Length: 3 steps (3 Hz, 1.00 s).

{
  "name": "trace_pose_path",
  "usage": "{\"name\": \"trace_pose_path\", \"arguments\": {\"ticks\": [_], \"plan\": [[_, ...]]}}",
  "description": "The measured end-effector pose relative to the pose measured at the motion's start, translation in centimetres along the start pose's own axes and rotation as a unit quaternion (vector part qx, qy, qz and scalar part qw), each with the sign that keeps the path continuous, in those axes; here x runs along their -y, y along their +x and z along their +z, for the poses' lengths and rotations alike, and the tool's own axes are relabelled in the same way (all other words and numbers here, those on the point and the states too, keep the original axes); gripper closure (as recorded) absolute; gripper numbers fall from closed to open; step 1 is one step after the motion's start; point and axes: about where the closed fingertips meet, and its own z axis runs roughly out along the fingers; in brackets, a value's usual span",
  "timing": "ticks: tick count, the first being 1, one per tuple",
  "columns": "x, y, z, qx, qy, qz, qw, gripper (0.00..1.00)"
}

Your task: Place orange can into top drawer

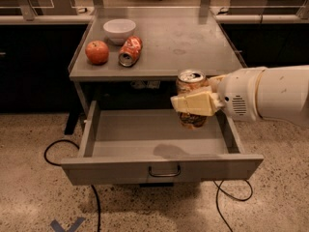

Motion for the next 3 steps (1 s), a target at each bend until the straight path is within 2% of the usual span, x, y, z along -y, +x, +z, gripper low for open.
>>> {"name": "trace_pose_path", "arguments": {"ticks": [1, 2, 3], "plan": [[0.7, 1.2, 1.8, 0.008, 0.017, -0.005, 0.9998, 1.0], [0.3, 6.0, 7.8, -0.013, 0.025, -0.038, 0.9989, 1.0], [1.3, 5.5, 8.2, -0.001, 0.053, -0.05, 0.9974, 1.0]]}}
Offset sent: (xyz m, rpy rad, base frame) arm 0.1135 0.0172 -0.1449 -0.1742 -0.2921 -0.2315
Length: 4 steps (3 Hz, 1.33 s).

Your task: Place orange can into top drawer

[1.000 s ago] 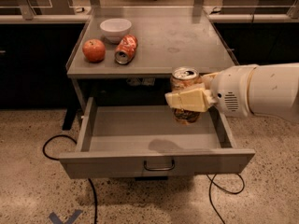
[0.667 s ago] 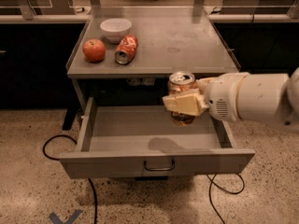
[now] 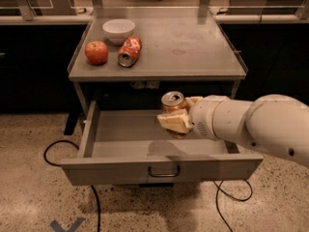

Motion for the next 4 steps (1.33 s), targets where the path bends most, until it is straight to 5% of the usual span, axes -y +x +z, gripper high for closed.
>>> {"name": "trace_pose_path", "arguments": {"ticks": [1, 3, 4], "plan": [[-0.1, -0.1, 0.1, -0.002, 0.004, -0.005, 1.0, 1.0], [0.7, 7.5, 4.0, -0.047, 0.062, 0.012, 0.9969, 1.0], [1.8, 7.7, 4.8, -0.037, 0.082, 0.019, 0.9958, 1.0]]}}
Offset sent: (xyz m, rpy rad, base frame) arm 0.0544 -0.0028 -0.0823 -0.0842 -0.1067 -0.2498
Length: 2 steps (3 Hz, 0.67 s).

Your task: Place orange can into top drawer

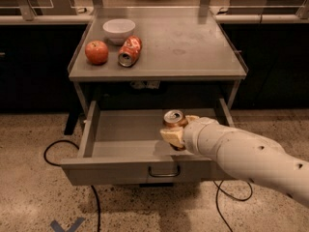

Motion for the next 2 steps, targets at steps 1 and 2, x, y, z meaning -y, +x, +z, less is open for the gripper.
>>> {"name": "trace_pose_path", "arguments": {"ticks": [1, 2], "plan": [[0.0, 0.0, 0.0, 0.0, 0.0, 0.0, 1.0, 1.0], [1.8, -1.2, 2.5, 0.032, 0.012, 0.005, 0.9994, 1.0]]}}
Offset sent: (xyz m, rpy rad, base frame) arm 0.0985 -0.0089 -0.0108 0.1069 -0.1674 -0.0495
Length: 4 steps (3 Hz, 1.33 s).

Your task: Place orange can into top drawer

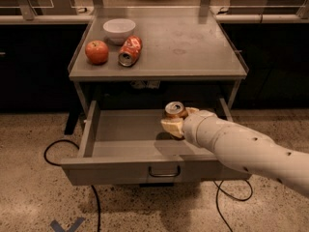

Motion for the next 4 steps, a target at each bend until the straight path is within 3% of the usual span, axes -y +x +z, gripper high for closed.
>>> {"name": "trace_pose_path", "arguments": {"ticks": [1, 2, 3, 4], "plan": [[1.6, 0.5, 4.1, 0.019, 0.015, 0.015, 0.9996, 1.0], [-0.5, 2.5, 8.5, 0.008, -0.014, 0.034, 0.9993, 1.0], [-0.5, 2.5, 8.5, 0.008, -0.014, 0.034, 0.9993, 1.0], [-0.5, 2.5, 8.5, 0.008, -0.014, 0.034, 0.9993, 0.82]]}}
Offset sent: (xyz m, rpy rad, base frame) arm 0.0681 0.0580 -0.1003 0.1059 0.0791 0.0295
